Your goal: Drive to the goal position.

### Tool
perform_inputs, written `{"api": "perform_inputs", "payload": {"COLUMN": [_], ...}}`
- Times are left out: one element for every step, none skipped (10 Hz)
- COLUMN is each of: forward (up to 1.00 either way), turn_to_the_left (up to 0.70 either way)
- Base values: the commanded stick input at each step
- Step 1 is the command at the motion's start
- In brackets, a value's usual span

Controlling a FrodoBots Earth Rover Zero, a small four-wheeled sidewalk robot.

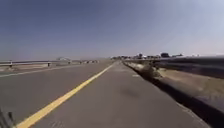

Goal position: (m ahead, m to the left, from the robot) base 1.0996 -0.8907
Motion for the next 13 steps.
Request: {"api": "perform_inputs", "payload": {"forward": [0.50,0.50,0.50,0.50,0.50,0.50,0.50,0.50,0.50,0.50,0.50,0.50,0.50], "turn_to_the_left": [0.00,0.00,0.00,0.00,0.00,0.00,0.00,0.00,0.00,0.00,0.00,0.00,0.00]}}
